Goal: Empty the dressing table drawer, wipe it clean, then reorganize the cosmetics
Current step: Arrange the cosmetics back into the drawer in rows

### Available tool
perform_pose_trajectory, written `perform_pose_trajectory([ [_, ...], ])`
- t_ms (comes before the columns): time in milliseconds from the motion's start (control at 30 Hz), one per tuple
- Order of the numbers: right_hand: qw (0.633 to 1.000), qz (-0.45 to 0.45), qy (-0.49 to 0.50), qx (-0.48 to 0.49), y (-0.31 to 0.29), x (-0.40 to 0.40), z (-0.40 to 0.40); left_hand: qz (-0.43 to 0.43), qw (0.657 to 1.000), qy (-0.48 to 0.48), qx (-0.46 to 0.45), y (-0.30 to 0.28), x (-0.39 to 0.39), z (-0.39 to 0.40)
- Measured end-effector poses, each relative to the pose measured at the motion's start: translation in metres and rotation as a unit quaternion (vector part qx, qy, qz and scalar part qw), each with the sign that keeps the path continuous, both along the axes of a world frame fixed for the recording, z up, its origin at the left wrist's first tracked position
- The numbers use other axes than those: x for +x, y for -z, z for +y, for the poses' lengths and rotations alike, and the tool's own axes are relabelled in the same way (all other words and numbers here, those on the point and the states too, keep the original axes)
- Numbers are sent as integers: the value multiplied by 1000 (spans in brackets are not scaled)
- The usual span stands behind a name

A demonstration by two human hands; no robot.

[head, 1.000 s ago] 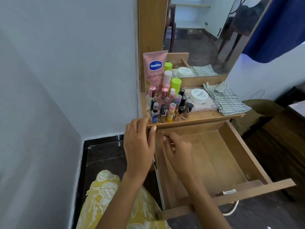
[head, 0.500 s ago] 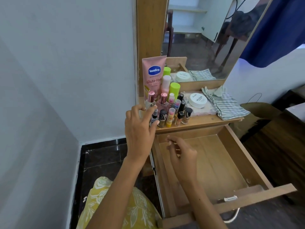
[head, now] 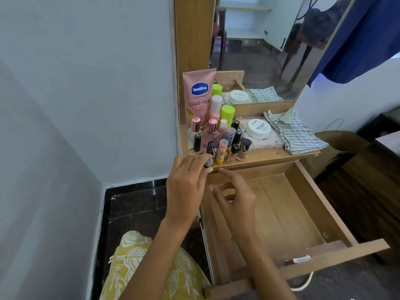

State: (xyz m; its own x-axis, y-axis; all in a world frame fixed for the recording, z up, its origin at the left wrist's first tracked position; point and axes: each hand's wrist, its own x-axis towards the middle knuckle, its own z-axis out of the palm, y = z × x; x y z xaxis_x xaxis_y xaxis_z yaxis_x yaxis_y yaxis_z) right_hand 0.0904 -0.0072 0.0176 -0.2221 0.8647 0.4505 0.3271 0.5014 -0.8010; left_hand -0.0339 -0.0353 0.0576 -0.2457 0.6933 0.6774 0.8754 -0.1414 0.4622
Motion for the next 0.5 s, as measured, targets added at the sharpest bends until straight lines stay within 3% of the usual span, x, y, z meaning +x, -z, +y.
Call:
perform_pose_trajectory([
  [167,1000,-2,-30,-4,-4,3,-1,-66,994,78,-28,4,12,-10],
  [267,998,-52,-15,-15,-3,12,4,-110,987,87,-72,10,12,-14],
  [367,988,-110,5,-111,-2,20,17,-29,978,61,-197,24,8,-17],
  [500,964,-192,2,-184,6,15,41,123,926,66,-350,46,4,-20],
])
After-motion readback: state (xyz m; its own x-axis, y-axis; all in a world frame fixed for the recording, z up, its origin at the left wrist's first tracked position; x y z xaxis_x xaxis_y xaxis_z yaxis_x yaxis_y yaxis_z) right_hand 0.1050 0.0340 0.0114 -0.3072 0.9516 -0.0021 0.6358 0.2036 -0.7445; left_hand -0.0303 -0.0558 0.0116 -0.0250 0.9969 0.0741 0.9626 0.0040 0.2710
